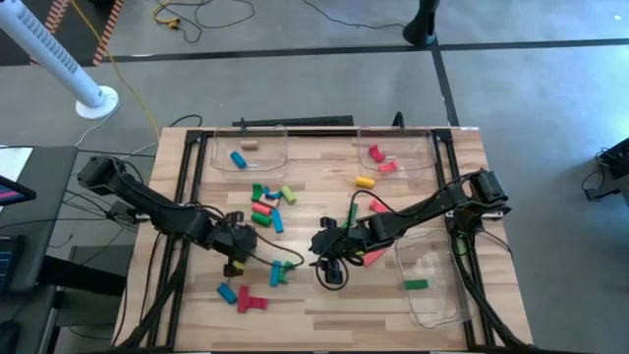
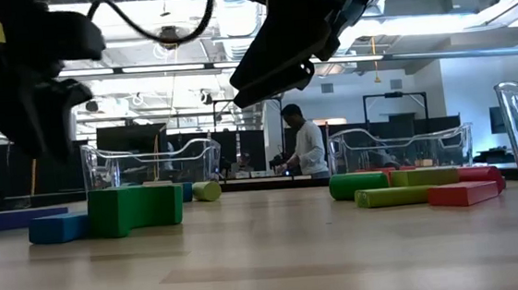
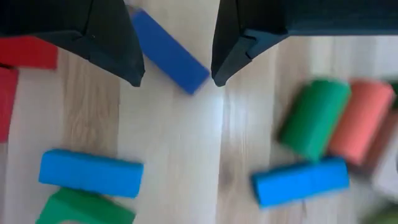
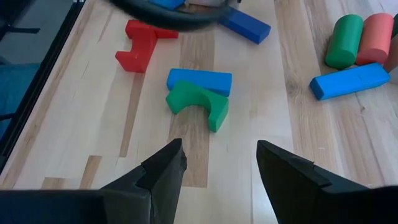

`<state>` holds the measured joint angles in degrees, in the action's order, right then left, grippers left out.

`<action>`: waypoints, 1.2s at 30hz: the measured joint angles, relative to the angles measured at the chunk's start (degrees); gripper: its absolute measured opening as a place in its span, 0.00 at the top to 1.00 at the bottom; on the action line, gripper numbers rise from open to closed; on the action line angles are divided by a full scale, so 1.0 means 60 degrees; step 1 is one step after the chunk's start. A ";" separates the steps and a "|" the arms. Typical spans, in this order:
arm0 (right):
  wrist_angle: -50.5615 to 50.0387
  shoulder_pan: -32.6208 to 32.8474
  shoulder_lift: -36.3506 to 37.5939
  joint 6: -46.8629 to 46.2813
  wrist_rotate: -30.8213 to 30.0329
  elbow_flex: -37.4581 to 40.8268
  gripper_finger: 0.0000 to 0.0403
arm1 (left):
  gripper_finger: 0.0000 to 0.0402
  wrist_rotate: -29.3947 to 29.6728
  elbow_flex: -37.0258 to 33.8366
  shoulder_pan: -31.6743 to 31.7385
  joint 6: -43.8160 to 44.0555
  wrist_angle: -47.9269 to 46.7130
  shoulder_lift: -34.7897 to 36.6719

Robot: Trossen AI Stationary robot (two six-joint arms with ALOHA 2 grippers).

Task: Sort blocks by size
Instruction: Put the blue rectangular block into the bottom transparent bin

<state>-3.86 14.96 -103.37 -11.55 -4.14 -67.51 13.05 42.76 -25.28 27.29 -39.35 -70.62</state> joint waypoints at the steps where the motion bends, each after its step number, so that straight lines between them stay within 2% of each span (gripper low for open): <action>1: 0.0003 0.0000 0.0000 -0.0004 0.0000 0.0000 0.43 | 0.56 -0.0053 0.0000 -0.0112 0.0354 -0.0044 -0.0055; 10: -0.0006 0.0000 0.0000 -0.0007 0.0000 0.0000 0.43 | 0.56 0.0458 0.0007 -0.1149 0.2554 0.0058 -0.1196; 19: -0.0025 0.0044 0.0000 -0.0028 0.0000 0.0000 0.43 | 0.55 0.1394 0.0007 -0.1402 0.3694 -0.0005 -0.2563; 31: -0.0066 0.0073 0.0000 -0.0073 -0.0004 0.0000 0.43 | 0.55 0.1539 0.0007 -0.1849 0.4577 -0.0993 -0.2603; 36: -0.0062 0.0073 0.0000 -0.0076 -0.0004 0.0000 0.43 | 0.55 0.1224 -0.0253 -0.1948 0.4396 -0.0446 -0.2578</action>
<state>-4.23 15.40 -103.37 -12.01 -4.16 -67.51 20.40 41.25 -36.97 53.66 -42.03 -86.09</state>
